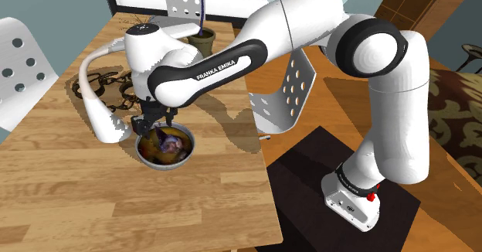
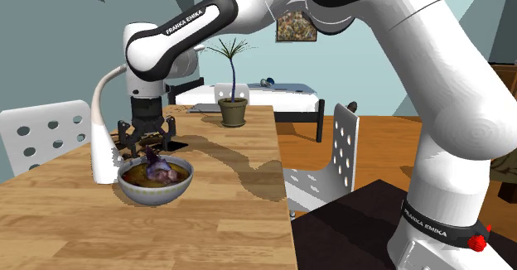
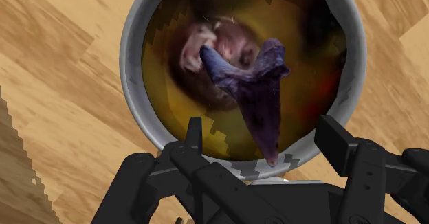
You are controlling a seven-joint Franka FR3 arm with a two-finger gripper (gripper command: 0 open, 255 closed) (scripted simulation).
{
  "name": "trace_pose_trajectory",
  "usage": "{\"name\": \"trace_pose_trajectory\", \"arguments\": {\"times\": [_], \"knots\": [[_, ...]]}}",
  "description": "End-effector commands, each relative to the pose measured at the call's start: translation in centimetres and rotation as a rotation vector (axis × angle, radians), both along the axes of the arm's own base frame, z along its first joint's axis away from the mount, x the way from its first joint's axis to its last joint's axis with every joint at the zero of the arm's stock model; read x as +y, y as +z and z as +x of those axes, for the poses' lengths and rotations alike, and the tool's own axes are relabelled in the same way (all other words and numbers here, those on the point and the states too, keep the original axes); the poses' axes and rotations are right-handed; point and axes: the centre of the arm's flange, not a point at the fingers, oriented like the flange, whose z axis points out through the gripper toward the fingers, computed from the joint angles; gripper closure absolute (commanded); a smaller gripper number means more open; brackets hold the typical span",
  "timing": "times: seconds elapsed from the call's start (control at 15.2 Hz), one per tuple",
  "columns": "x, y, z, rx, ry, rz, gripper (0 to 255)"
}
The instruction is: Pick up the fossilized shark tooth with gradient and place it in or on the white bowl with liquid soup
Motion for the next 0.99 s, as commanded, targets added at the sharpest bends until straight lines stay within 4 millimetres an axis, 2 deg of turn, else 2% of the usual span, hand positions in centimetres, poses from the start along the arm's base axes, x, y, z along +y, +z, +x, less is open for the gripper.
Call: {"name": "trace_pose_trajectory", "arguments": {"times": [0.0, 0.13, 0.4, 0.92], "knots": [[0.0, 0.0, 0.0, 0.000, 0.000, 0.000, 0], [0.0, 0.0, 0.0, 0.000, 0.000, 0.000, 0], [-0.3, 5.0, 0.0, 0.000, 0.000, 0.000, 0], [-0.3, 5.0, 0.0, 0.000, 0.000, 0.000, 0]]}}
